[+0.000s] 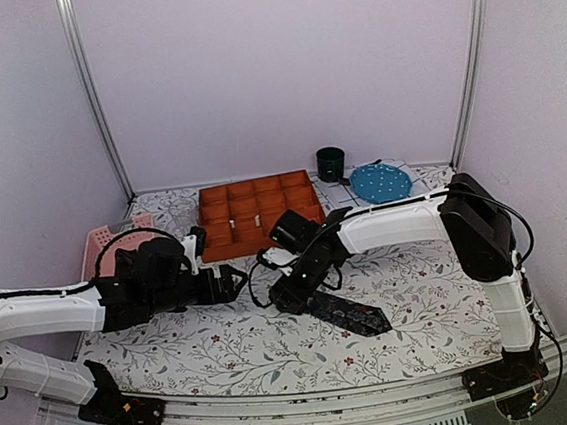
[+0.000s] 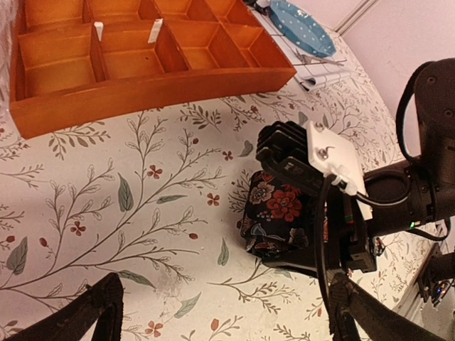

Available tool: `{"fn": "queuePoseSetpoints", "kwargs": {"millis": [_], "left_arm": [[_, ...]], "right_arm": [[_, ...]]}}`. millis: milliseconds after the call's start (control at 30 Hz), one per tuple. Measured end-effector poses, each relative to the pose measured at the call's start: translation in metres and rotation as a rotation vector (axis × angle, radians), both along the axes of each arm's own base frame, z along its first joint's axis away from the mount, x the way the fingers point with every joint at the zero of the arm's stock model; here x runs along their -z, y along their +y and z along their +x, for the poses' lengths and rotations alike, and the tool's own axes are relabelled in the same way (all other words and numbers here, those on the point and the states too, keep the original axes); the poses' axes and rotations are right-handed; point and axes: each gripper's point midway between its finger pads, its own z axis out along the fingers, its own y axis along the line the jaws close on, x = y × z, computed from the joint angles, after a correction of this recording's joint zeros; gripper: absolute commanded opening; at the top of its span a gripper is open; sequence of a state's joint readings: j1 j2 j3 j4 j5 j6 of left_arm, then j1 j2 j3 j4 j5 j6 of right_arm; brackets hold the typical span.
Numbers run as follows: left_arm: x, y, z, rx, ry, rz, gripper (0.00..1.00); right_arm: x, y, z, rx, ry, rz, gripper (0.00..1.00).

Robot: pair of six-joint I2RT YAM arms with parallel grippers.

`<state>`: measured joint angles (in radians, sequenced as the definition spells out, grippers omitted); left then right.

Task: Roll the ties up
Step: Roll the tie at the center of the board.

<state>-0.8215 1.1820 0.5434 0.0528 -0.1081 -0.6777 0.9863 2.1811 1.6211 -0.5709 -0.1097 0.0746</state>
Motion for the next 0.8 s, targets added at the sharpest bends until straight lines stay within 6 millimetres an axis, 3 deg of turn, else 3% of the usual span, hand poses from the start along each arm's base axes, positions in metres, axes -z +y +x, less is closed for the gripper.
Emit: {"fn": "queuePoseSetpoints", "kwargs": {"millis": [167,467,667,800], "left_arm": [[0.004,-0.001,0.000,0.002,0.010,0.009,0.98],[0.008,-0.004,0.002,0.006,0.022,0.017,0.97],[0.012,-0.005,0.002,0.011,0.033,0.023,0.97],[0.013,-0.005,0.002,0.009,0.036,0.024,0.98]], "right_arm": [[0.002,0.000,0.003,-0.004,-0.010,0.009,0.58],[0.004,0.002,0.009,-0.007,-0.026,0.035,0.54],[0.002,0.007,0.008,-0.017,-0.021,0.066,0.94],[-0.002,0.013,0.006,-0.023,-0.013,0.107,1.00]]}}
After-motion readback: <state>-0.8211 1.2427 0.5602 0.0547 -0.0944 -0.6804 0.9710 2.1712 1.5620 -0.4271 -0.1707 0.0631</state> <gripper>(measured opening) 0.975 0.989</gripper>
